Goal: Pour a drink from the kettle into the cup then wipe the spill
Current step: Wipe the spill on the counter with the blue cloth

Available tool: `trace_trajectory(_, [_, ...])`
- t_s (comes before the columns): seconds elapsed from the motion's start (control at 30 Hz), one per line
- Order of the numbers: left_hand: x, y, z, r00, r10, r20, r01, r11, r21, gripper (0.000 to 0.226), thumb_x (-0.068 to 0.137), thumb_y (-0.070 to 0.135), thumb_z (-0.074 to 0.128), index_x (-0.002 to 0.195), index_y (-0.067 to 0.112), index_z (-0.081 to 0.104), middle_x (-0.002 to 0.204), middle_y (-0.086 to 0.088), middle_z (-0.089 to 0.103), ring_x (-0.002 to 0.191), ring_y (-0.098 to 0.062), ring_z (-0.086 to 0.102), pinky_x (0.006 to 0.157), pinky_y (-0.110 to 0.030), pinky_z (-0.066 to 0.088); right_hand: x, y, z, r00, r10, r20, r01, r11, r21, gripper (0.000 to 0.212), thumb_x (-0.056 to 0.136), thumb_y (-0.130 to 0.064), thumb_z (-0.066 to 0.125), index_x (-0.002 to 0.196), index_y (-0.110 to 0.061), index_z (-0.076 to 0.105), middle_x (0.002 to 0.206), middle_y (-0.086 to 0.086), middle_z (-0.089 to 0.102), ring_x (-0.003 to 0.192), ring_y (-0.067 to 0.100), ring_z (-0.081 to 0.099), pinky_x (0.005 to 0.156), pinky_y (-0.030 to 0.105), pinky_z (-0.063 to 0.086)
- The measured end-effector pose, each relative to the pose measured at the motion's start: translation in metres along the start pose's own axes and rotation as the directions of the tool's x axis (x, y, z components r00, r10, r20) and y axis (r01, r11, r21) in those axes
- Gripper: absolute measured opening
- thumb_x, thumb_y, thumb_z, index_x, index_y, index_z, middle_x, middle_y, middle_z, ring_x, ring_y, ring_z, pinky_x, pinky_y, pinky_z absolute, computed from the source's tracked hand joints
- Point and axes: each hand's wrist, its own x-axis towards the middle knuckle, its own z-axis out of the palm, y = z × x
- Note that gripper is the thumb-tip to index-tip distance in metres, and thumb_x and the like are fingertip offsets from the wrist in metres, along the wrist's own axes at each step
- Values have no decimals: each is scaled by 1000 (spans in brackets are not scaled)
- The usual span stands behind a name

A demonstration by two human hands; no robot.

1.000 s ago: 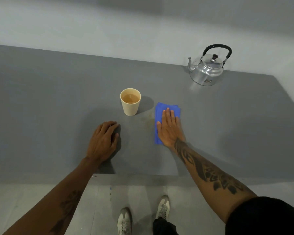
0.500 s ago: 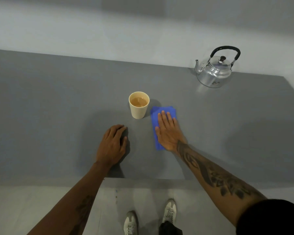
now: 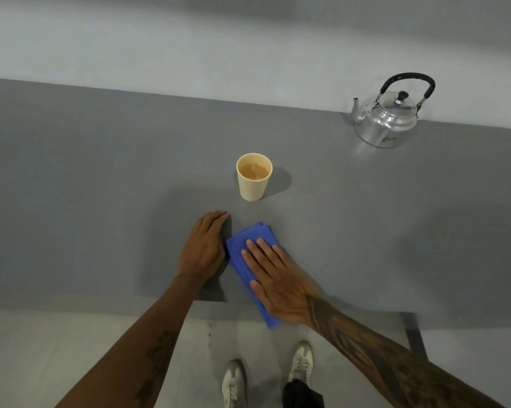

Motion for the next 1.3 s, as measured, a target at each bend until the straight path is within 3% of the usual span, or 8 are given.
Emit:
trace_trajectory(0.17, [-1,5,-3,999,-38,-18,36,997,-65,57,85,29,38,136,6,44,141,-15,45,131,-29,42,114,-44,35,32,-5,0,992,127,-26,-126,991,48,60,96,-37,28,149,-8,24,157,13,28,145,31,26,115,49,31])
trace_trajectory(0.33, [-3,7,-4,990,-141,-11,139,985,-105,57,93,25,44,144,1,30,149,-21,33,136,-32,36,114,-41,31,91,-7,-1,994,112,-17,-112,993,32,61,97,-38,23,148,-5,25,155,17,31,144,34,27,114,50,31])
trace_trajectory(0.5, [-4,6,-4,992,-124,6,124,992,-27,62,91,24,51,144,-1,29,149,-24,32,137,-37,36,114,-46,35,35,9,-1,990,139,-25,-138,990,21,61,98,-39,22,148,-5,24,156,14,28,145,31,26,117,48,27])
trace_trajectory(0.57, [-3,6,-3,991,-132,20,133,991,-27,63,91,14,55,146,2,26,152,-21,28,139,-35,32,115,-45,32,16,39,-1,959,284,-23,-284,959,6,62,99,-40,14,148,-5,27,155,15,31,143,32,31,115,48,30])
trace_trajectory(0.7, [-1,5,-1,994,-108,18,108,994,15,65,89,13,57,146,5,26,153,-17,28,140,-35,29,114,-45,32,57,76,-7,786,617,-39,-612,786,89,67,96,-41,4,148,-5,28,153,20,32,140,38,34,113,53,30])
trace_trajectory(0.93, [1,0,2,993,-108,56,107,994,31,72,87,18,62,147,5,25,154,-17,24,141,-35,26,115,-48,32,-19,60,-2,959,283,16,-284,959,13,56,99,-41,11,152,-24,13,161,8,17,148,31,17,118,48,24])
trace_trajectory(1.17, [2,8,3,990,-136,43,135,991,22,65,90,16,56,147,4,25,155,-18,23,142,-37,26,114,-48,32,16,175,-5,715,699,-15,-698,715,41,63,91,-40,16,147,-15,32,153,18,34,138,42,36,109,55,35])
trace_trajectory(1.3, [3,8,2,988,-143,54,142,990,14,67,90,14,57,147,4,24,155,-18,22,142,-36,25,115,-46,30,70,132,-7,819,573,-33,-572,819,33,61,93,-41,15,149,-19,28,156,13,30,141,39,31,112,54,30])
